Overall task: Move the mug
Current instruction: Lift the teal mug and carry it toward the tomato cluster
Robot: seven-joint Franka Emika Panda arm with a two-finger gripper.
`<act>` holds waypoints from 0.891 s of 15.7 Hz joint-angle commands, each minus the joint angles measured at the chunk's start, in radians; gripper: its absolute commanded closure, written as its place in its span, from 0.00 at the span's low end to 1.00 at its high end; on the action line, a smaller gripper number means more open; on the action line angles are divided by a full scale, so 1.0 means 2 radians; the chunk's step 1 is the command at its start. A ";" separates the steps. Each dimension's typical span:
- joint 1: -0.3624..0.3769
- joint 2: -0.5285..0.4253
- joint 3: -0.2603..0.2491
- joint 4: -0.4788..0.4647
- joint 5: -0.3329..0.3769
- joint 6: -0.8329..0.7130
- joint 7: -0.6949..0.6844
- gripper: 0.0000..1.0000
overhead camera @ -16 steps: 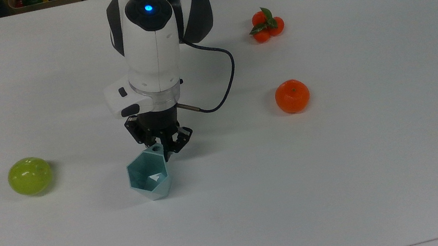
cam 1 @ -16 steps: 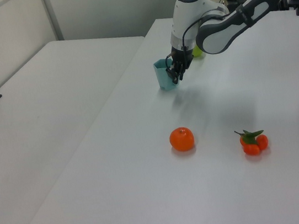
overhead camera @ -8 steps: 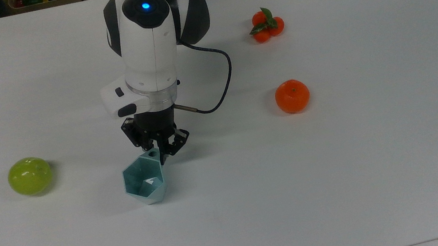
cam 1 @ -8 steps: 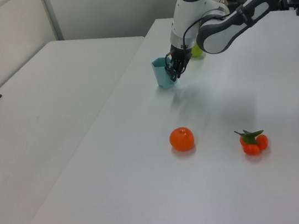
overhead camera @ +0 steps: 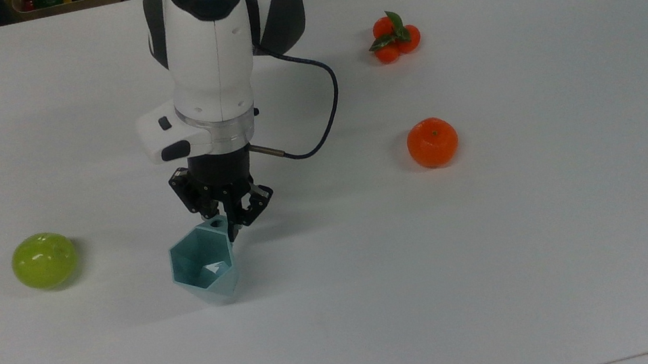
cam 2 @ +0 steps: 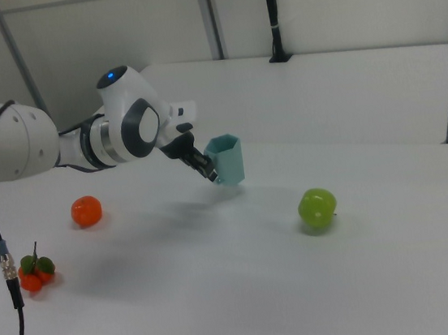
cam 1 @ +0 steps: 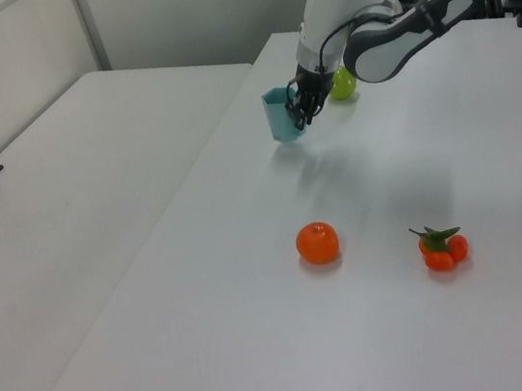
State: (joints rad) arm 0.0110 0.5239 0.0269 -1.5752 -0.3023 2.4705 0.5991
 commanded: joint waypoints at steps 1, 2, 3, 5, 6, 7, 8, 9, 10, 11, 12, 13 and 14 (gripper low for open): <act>-0.001 -0.053 -0.002 -0.025 -0.004 -0.022 0.007 1.00; -0.001 -0.065 -0.001 -0.025 -0.002 -0.033 0.007 1.00; -0.002 -0.076 -0.001 -0.025 0.002 -0.047 0.006 1.00; -0.002 -0.100 0.000 -0.026 0.021 -0.073 0.004 1.00; -0.001 -0.113 0.001 -0.028 0.030 -0.089 -0.003 1.00; -0.001 -0.125 0.002 -0.031 0.041 -0.110 -0.016 1.00; 0.000 -0.138 0.003 -0.032 0.057 -0.131 -0.038 1.00; 0.000 -0.151 0.003 -0.034 0.077 -0.154 -0.065 1.00; -0.001 -0.164 0.002 -0.035 0.098 -0.178 -0.096 1.00; -0.001 -0.177 0.002 -0.038 0.116 -0.206 -0.128 1.00; -0.002 -0.197 0.002 -0.042 0.127 -0.246 -0.169 1.00; -0.002 -0.210 0.002 -0.051 0.132 -0.271 -0.193 1.00; -0.002 -0.224 0.002 -0.063 0.133 -0.289 -0.216 1.00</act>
State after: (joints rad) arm 0.0064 0.1966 0.0323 -1.5952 -0.0762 1.9970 0.3178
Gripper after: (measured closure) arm 0.767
